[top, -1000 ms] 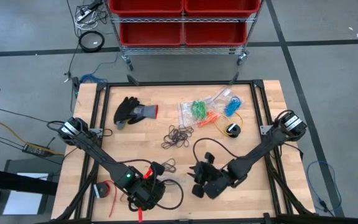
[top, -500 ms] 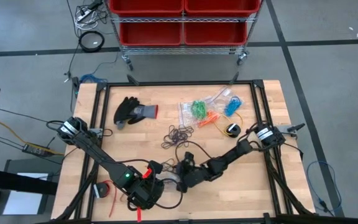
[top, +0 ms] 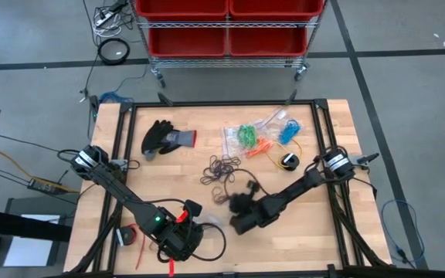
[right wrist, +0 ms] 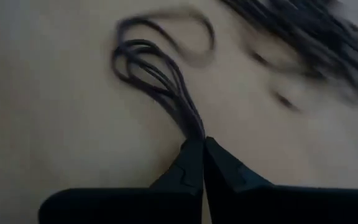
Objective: Sort rubber bands
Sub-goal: Put the black rubber band into the transparent zip bag
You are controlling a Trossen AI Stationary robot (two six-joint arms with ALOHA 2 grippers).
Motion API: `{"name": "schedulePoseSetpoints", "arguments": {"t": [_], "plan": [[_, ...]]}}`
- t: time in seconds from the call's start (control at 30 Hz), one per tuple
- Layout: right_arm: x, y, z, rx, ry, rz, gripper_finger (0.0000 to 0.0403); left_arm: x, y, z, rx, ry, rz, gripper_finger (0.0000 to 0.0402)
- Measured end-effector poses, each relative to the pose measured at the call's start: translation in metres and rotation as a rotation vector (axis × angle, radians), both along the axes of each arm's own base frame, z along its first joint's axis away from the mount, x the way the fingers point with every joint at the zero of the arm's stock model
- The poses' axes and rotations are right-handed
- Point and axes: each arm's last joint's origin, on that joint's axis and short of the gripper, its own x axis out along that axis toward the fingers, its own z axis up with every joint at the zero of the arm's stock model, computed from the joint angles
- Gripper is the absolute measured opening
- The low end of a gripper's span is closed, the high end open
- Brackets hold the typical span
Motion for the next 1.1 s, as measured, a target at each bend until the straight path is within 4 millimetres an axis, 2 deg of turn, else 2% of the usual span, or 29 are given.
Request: {"name": "schedulePoseSetpoints", "arguments": {"t": [0.23, 0.33, 0.6, 0.8, 1.1], "plan": [[-0.043, -0.012, 0.037, -0.115, 0.125, -0.180, 0.0000, 0.000, 0.000, 0.000, -0.002, -0.005, -0.001, 0.0000], [-0.047, -0.007, 0.052, -0.117, 0.094, -0.131, 0.0000, 0.001, 0.000, 0.000, -0.003, -0.006, -0.003, 0.0000], [-0.056, -0.004, 0.098, -0.174, -0.135, -0.111, 0.0000, 0.002, -0.001, 0.001, -0.014, -0.021, -0.005, 0.0000], [-0.058, -0.005, 0.103, -0.136, -0.097, -0.082, 0.0014, 0.002, -0.001, 0.001, -0.013, -0.020, -0.006, 0.0000], [-0.060, -0.005, 0.102, -0.116, -0.085, -0.097, 0.0120, 0.002, -0.001, 0.001, -0.014, -0.020, -0.006, 0.0000]]}}
